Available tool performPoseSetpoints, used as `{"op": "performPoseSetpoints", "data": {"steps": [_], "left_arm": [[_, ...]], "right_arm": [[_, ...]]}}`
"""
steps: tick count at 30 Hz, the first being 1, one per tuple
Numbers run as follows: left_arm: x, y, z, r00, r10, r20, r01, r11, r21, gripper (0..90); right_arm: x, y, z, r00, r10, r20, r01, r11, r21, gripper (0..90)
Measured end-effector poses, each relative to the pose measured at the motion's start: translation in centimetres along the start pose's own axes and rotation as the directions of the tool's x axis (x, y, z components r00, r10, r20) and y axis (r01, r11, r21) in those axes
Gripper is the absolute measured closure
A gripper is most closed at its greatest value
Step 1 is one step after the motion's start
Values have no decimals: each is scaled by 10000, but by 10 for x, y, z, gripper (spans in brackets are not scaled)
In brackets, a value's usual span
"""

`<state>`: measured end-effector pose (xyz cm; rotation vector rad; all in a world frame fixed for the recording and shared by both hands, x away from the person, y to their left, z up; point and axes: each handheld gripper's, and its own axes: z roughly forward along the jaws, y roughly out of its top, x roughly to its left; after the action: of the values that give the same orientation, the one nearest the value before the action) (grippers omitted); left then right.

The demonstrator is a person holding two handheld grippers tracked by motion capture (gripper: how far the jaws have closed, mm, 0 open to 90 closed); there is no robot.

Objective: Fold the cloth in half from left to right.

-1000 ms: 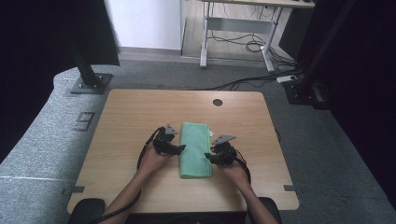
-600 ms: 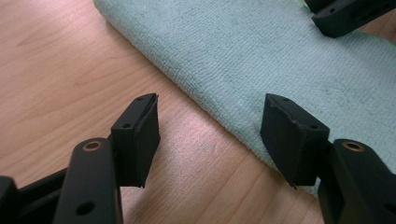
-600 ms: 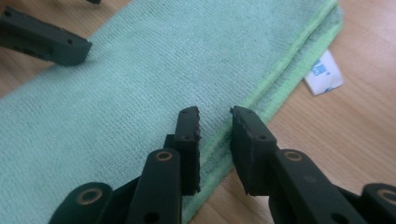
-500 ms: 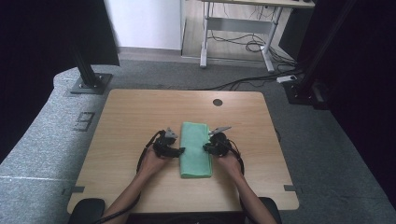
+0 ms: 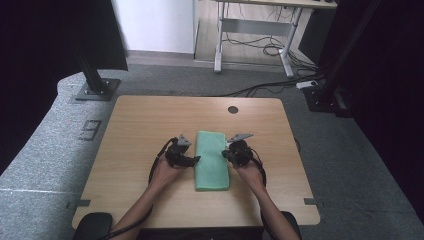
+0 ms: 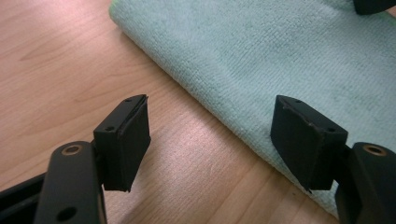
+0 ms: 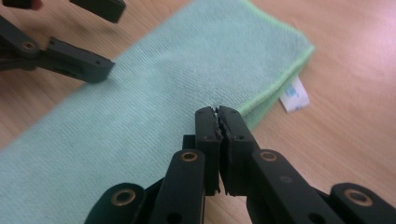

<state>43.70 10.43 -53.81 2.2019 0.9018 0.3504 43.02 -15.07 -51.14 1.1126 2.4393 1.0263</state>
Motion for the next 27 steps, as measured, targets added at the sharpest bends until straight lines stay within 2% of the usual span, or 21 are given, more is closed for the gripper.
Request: {"op": "performPoseSetpoints", "data": {"steps": [4,8,11,13,16,19,20,21,22,24,27], "left_arm": [[-1,-3,5,9999,33,-116,-31,9998,190,276],[0,-3,3,9998,27,-182,-24,9999,136,255],[-1,-3,-3,10000,-14,-85,15,10000,72,239],[-3,-4,-6,10000,55,-10,-55,9999,164,219],[-8,-7,-9,9998,182,73,-184,9993,314,179],[-11,-12,-11,9998,150,153,-157,9990,428,171],[-12,-13,-10,9997,227,36,-229,9982,547,170],[-12,-15,-9,9996,286,-69,-281,9977,625,168],[-11,-16,-9,9999,169,-19,-168,9982,575,164],[-10,-17,-9,10000,36,-51,-33,9983,590,158],[-8,-17,-10,9995,196,-263,-179,9979,626,157]], "right_arm": [[-4,-12,14,9999,130,-39,-128,9992,390,851],[-4,-14,19,9999,44,124,-51,9983,589,780],[-4,-14,15,9988,-5,485,-14,9993,386,588],[-4,-15,11,9989,10,476,-26,9994,338,491],[-1,-20,4,9982,-194,561,173,9991,376,406],[3,-28,-2,9985,-276,472,259,9990,365,366],[4,-30,-3,9984,-330,460,310,9986,436,361],[5,-32,-2,9976,-439,532,411,9977,532,356],[5,-33,-1,9968,-487,640,449,9972,601,348],[3,-34,3,9981,-277,553,242,9978,621,344],[4,-32,6,9978,-260,615,225,9981,566,342]]}}
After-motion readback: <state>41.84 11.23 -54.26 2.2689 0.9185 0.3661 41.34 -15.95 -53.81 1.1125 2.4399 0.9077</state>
